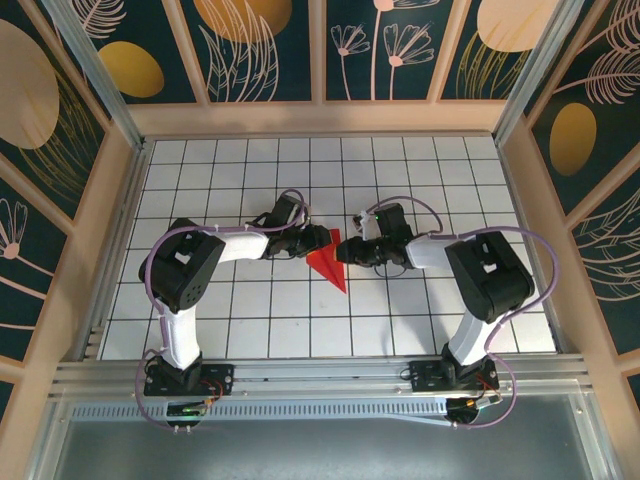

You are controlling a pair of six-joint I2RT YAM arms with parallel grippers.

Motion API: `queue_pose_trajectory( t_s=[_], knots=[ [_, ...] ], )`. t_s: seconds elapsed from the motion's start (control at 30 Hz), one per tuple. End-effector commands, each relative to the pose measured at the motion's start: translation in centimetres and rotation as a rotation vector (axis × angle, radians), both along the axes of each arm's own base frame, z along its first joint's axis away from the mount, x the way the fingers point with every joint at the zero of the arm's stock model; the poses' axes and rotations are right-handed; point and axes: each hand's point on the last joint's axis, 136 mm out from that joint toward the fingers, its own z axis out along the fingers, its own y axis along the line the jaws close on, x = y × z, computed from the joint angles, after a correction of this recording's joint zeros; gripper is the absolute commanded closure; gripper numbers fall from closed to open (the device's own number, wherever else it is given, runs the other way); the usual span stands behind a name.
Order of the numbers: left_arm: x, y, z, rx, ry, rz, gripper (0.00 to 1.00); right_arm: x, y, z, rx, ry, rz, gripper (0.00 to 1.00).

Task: Fold a paper plane with a square sheet of paper (fold left side to right side)
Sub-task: Fourth fold the wing at the center of the table.

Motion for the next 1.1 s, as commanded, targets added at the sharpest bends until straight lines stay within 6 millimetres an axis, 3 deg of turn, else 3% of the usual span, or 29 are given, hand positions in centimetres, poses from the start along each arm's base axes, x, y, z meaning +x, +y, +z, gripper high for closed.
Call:
queue_pose_trajectory(
  t_s=[0.0,0.1,0.5,1.07],
  knots=[
    [-0.4,0.9,-1.9,0.065,0.036,0.007,0.54,0.6,1.1,0.8,0.048,0.000,0.020,0.65],
    [-0.4,0.8,-1.9,0.063,0.034,0.008,0.54,0.7,1.3,0.8,0.056,0.005,0.025,0.68],
    [-0.4,0.9,-1.9,0.062,0.033,0.012,0.55,0.8,0.0,-0.7,-0.041,0.016,-0.008,0.99],
    [-0.5,0.9,-1.9,0.061,0.035,0.011,0.55,1.5,-0.6,-2.0,-0.107,0.024,-0.030,1.00]
  ],
)
